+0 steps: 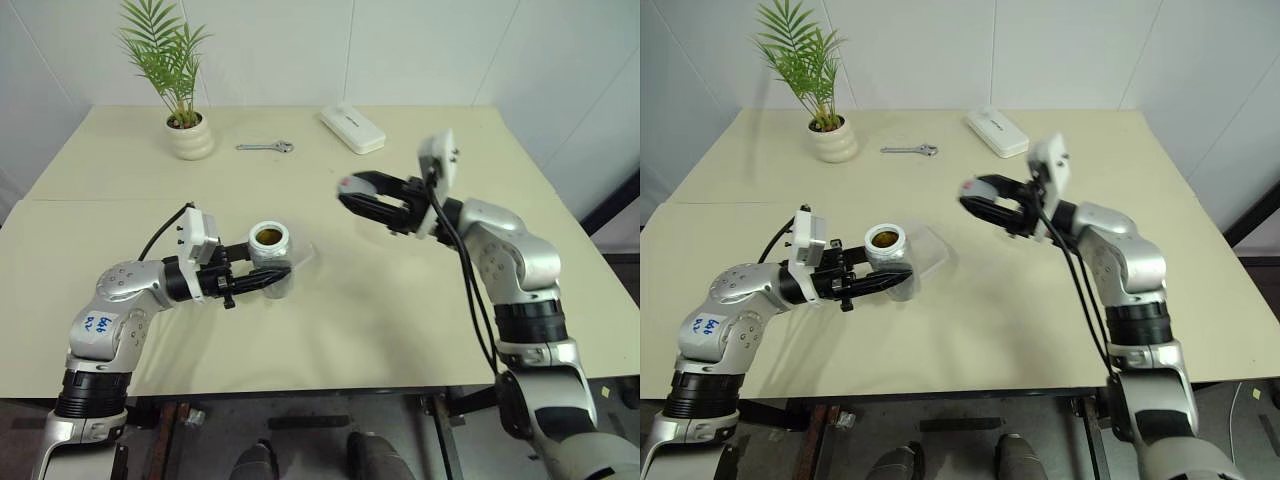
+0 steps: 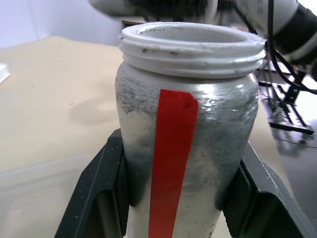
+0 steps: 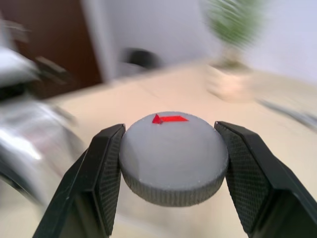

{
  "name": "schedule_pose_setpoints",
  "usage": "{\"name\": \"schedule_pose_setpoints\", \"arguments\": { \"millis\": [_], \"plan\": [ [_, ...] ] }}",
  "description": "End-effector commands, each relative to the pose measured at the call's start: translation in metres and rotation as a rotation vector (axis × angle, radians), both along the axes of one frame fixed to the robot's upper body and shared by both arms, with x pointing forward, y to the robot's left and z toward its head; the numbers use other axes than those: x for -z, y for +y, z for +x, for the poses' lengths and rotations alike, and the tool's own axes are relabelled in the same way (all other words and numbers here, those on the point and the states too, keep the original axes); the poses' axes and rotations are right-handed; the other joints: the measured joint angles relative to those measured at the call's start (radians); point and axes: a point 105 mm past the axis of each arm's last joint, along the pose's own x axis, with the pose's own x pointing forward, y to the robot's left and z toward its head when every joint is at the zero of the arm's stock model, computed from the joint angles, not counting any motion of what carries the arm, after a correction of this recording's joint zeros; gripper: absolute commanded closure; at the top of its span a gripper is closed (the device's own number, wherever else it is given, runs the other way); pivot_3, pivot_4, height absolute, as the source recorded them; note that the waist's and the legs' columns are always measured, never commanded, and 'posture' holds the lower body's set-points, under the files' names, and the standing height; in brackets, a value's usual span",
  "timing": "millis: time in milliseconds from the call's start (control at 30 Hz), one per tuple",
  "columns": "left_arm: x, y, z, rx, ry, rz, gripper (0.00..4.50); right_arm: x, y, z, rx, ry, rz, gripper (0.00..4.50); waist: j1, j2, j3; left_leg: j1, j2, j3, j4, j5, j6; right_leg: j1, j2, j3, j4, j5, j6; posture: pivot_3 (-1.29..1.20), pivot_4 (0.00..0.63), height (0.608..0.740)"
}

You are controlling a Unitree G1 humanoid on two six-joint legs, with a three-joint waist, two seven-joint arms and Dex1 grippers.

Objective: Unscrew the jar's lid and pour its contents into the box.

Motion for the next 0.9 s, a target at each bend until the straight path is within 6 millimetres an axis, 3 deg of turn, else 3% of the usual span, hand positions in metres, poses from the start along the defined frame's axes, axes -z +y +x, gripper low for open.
{"name": "schedule_pose_setpoints", "arguments": {
  "millis": [33,167,233,467,533,600,667,833,900],
  "plan": [
    [-0.011,0.005,-0.002,-0.018,-0.053,-0.012,2.57,0.008,-0.016,0.002,0.08,-0.122,-0.085,1.93,-0.002,0.0,0.0,0.0,0.0,0.0,0.0,0.0,0.0,0.0,0.0,0.0,0.0,0.0,0.0,0.0,0.15,0.74],
    [-0.014,0.009,0.002,-0.045,-0.052,-0.038,2.57,0.059,-0.056,0.017,0.261,0.008,0.052,1.93,-0.008,0.0,0.0,0.002,0.0,0.004,0.0,0.0,0.0,-0.001,0.0,0.004,0.002,0.0,0.001,0.0,0.15,0.74],
    [-0.016,0.008,0.003,-0.041,-0.05,-0.044,2.57,0.08,-0.065,0.021,0.306,0.045,0.037,1.93,-0.006,-0.001,0.0,0.002,0.0,0.004,0.0,0.0,0.0,-0.001,0.0,0.003,0.002,0.0,0.001,0.0,0.15,0.74],
    [-0.023,0.005,0.007,-0.036,-0.054,-0.071,2.57,0.105,-0.065,0.026,0.307,0.109,0.012,1.93,-0.012,0.0,0.0,0.002,0.0,0.005,0.001,0.0,0.0,-0.001,0.0,0.005,0.002,0.002,0.003,0.0,0.15,0.74],
    [-0.024,0.004,0.008,-0.037,-0.055,-0.073,2.57,0.112,-0.065,0.023,0.286,0.148,0.022,1.2,-0.01,0.0,0.0,0.002,0.0,0.005,0.001,0.0,0.0,-0.001,0.0,0.005,0.002,0.002,0.003,0.0,0.15,0.74],
    [-0.026,0.005,0.009,-0.041,-0.055,-0.079,2.57,0.106,-0.065,0.022,0.269,0.148,0.044,0.59,-0.008,0.0,0.0,0.002,0.0,0.005,0.001,0.0,0.0,-0.001,0.0,0.005,0.002,0.002,0.003,0.0,0.15,0.74],
    [-0.028,0.006,0.01,-0.049,-0.052,-0.085,2.57,0.087,-0.063,0.02,0.246,0.091,0.05,0.02,-0.007,0.0,0.0,0.002,0.0,0.005,0.001,0.0,0.0,-0.001,0.0,0.005,0.002,0.002,0.003,0.0,0.15,0.74],
    [-0.028,0.01,0.01,-0.063,-0.049,-0.08,2.57,0.058,-0.058,0.013,0.195,0.012,0.037,0.02,-0.006,0.0,0.0,0.002,0.0,0.005,0.001,0.0,0.0,-0.001,0.0,0.005,0.002,0.002,0.003,0.0,0.15,0.74],
    [-0.035,0.014,0.009,-0.055,-0.06,-0.109,2.57,0.035,-0.043,0.003,0.109,-0.044,0.002,0.02,-0.007,0.0,0.0,0.002,0.0,0.005,0.001,0.0,0.0,-0.001,0.0,0.005,0.002,0.002,0.003,0.0,0.15,0.74]
  ]
}}
